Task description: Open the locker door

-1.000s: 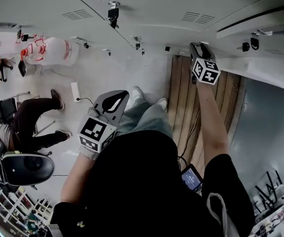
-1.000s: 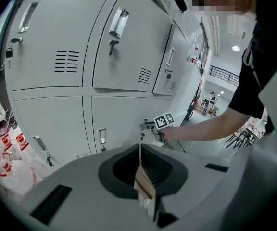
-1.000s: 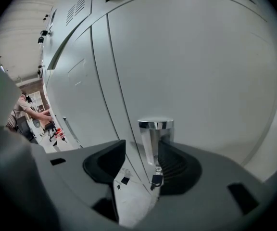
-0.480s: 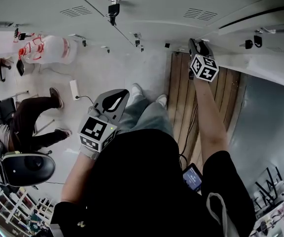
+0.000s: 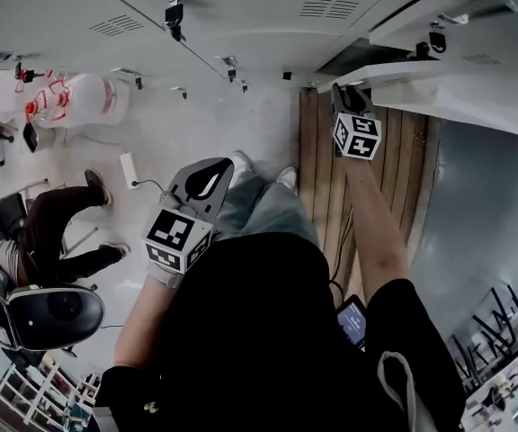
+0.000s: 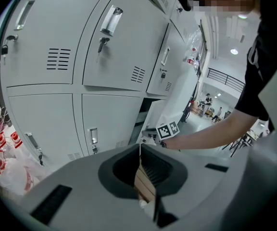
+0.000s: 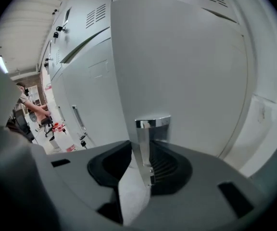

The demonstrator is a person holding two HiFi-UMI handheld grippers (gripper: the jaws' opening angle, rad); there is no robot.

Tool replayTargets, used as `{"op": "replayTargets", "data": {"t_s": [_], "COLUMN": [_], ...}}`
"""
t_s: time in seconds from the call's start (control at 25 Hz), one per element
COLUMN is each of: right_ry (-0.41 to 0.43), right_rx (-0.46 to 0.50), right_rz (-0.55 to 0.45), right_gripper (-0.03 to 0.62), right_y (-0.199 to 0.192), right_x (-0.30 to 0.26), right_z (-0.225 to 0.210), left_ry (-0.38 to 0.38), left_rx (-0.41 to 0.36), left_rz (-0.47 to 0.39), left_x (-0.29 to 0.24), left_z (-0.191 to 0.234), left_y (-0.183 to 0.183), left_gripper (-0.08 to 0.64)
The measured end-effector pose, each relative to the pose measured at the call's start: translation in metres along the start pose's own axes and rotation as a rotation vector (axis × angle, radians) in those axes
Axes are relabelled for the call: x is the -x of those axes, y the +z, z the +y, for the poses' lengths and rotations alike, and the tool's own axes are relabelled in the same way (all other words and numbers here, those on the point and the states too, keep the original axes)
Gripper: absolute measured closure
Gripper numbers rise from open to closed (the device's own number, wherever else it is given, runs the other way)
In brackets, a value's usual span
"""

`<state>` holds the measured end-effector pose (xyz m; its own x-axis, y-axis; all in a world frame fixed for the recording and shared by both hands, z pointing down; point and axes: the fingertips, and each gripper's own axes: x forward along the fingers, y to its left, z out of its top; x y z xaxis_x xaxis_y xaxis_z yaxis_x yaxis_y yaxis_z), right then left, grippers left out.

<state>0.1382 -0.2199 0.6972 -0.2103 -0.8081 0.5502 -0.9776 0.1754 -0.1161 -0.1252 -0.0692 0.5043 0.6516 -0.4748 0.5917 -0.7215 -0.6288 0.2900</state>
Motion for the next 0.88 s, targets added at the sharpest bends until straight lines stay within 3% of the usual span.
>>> {"op": "replayTargets", "data": {"t_s": [0.52,0.88], "right_ry": [0.043,-0.045], "right_rx": [0.003,-0.092], "right_rz": [0.027,0.024], "right_gripper": [0.46,0.517], "right_y": [-0.052,-0.085], "right_x": [0.082,0.136], "right_z": [-0.022,-0.054], "left_ry": [-0.108,-0.184], "left_rx": [-0.049,-0.093], "left_rz": [0.028,0.041], "left_x": [-0.032,-0.056], "left_z": [-0.069,-0.114], "left_y": [0.005,0.009], "left_gripper": [0.535,0.535]}}
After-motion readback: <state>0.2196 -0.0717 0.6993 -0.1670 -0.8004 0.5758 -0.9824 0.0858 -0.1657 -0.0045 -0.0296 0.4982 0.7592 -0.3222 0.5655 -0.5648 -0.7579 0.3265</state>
